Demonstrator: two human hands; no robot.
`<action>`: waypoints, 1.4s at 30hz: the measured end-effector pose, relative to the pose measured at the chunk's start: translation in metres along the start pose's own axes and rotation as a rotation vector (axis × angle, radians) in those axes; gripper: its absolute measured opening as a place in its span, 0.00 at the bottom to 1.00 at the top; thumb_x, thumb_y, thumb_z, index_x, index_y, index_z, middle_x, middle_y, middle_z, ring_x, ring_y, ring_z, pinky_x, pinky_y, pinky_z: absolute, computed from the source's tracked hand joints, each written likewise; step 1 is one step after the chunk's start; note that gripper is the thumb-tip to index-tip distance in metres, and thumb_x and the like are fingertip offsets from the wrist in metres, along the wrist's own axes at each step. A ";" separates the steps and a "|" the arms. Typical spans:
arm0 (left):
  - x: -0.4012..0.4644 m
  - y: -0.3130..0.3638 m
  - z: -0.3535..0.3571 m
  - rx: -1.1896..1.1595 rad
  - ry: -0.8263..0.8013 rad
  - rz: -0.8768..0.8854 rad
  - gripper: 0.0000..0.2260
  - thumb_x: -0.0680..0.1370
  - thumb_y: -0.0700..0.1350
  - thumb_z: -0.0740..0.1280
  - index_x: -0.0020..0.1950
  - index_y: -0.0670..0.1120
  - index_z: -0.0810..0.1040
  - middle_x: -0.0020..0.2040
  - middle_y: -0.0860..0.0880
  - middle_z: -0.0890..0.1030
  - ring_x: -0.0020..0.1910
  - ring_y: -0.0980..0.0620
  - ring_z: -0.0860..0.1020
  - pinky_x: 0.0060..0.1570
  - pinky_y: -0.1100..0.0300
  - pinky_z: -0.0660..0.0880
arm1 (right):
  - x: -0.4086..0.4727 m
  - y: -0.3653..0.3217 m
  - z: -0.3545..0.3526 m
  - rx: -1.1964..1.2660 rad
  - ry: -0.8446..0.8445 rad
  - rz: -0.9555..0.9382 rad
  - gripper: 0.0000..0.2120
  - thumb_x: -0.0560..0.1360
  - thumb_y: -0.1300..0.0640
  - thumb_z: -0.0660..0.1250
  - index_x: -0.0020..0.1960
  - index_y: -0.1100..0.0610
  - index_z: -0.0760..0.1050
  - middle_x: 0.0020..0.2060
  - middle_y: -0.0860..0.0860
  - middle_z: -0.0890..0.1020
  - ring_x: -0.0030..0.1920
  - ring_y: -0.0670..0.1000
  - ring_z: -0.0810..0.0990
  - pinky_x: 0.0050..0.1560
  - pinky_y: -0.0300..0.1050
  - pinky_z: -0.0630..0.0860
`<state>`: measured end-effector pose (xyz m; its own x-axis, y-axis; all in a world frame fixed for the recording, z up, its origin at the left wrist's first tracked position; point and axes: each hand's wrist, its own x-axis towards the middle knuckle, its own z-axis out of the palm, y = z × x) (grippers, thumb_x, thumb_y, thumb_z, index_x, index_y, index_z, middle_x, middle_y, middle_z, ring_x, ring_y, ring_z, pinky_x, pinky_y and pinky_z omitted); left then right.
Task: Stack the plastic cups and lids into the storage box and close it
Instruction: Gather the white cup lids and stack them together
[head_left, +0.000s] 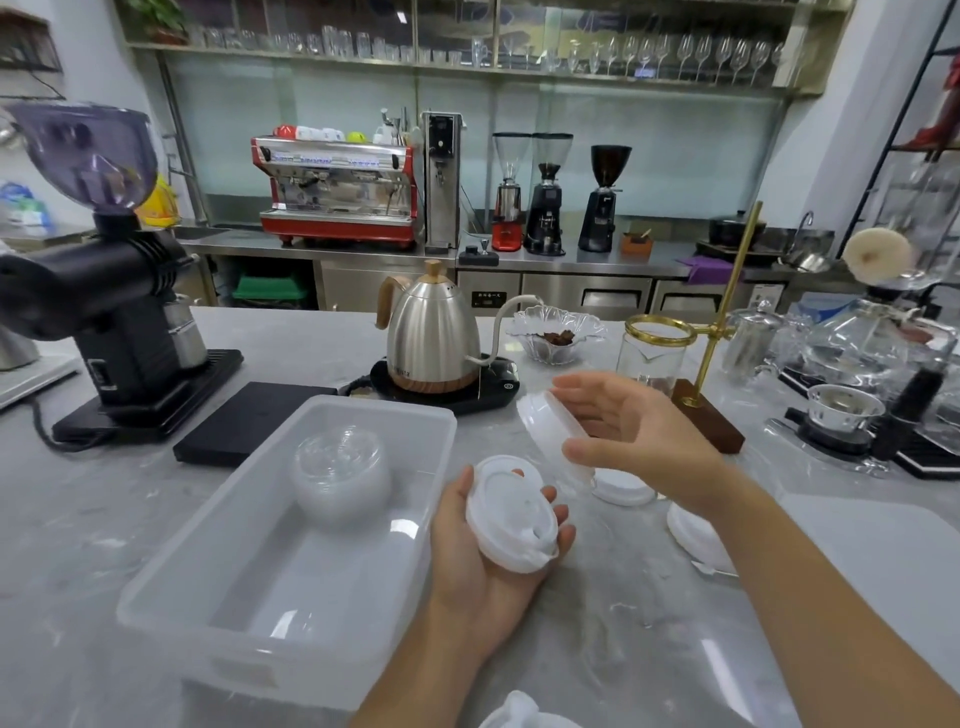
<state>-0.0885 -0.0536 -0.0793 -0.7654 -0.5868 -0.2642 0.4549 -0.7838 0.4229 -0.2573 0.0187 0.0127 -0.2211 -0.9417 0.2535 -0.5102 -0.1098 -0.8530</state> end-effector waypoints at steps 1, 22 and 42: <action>0.000 0.000 -0.001 0.006 -0.019 0.012 0.29 0.77 0.61 0.63 0.54 0.36 0.86 0.58 0.34 0.80 0.54 0.36 0.77 0.53 0.44 0.76 | 0.000 -0.004 0.001 -0.028 -0.060 -0.012 0.30 0.66 0.51 0.80 0.66 0.40 0.74 0.61 0.37 0.81 0.63 0.39 0.79 0.66 0.41 0.75; 0.006 0.000 -0.012 0.061 -0.169 0.039 0.30 0.78 0.65 0.61 0.60 0.41 0.86 0.60 0.38 0.83 0.57 0.39 0.82 0.58 0.45 0.75 | -0.005 -0.029 0.025 -0.392 -0.366 -0.025 0.39 0.65 0.48 0.81 0.71 0.39 0.69 0.66 0.32 0.75 0.67 0.33 0.71 0.68 0.35 0.69; 0.004 0.000 -0.010 0.020 -0.164 0.002 0.30 0.78 0.64 0.61 0.60 0.40 0.85 0.58 0.34 0.82 0.52 0.37 0.82 0.55 0.42 0.77 | -0.006 -0.029 0.024 -0.383 -0.359 0.014 0.36 0.65 0.46 0.80 0.70 0.41 0.70 0.64 0.34 0.76 0.67 0.35 0.73 0.70 0.46 0.73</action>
<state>-0.0874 -0.0579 -0.0891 -0.8294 -0.5459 -0.1190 0.4486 -0.7777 0.4404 -0.2217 0.0195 0.0248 0.0347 -0.9993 0.0137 -0.7912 -0.0359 -0.6105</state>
